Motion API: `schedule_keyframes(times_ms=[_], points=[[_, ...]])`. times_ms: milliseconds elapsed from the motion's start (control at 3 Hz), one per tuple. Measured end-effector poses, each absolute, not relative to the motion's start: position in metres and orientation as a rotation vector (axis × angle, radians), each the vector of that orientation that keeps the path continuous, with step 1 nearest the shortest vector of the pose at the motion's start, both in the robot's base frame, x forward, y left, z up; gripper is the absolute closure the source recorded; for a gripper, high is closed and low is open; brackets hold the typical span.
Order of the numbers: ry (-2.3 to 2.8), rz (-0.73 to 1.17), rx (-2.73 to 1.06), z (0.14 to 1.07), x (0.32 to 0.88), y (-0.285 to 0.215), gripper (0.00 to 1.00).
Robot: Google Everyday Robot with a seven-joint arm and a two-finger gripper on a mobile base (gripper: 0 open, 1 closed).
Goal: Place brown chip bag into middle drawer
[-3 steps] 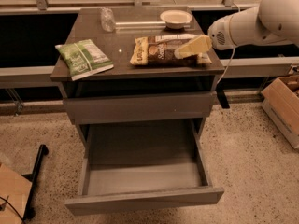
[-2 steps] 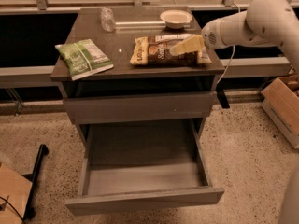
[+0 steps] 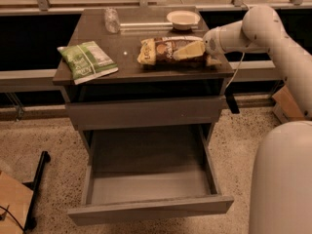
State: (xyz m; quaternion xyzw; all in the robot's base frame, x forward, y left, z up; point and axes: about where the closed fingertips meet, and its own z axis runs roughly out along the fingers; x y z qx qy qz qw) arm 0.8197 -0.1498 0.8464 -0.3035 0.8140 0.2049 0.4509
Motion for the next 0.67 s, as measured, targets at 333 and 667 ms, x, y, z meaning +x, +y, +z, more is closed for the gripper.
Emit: schedule_keyframes(times_ms=[333,667], points=[[2.035,0.524,-0.740,0.834,0.823,-0.149,0.18],[2.023,0.494,-0.752,0.845,0.814,-0.151,0.42]])
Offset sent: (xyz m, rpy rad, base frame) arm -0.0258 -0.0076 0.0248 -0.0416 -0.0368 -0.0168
